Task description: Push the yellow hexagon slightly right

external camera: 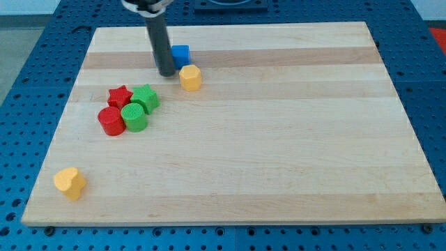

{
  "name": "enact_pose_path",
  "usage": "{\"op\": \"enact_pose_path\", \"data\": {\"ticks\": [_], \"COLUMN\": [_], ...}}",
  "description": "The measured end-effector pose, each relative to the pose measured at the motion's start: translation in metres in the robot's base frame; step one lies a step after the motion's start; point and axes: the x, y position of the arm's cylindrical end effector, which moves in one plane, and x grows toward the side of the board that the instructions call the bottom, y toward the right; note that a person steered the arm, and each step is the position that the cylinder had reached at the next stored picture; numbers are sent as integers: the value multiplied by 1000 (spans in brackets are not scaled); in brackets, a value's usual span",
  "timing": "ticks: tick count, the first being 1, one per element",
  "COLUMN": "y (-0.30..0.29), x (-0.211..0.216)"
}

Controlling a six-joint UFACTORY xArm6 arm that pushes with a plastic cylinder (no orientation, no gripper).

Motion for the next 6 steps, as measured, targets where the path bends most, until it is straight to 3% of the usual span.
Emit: {"op": "enact_pose_path", "data": {"ticks": [3,6], "y": [-48,46], "x": [23,26]}}
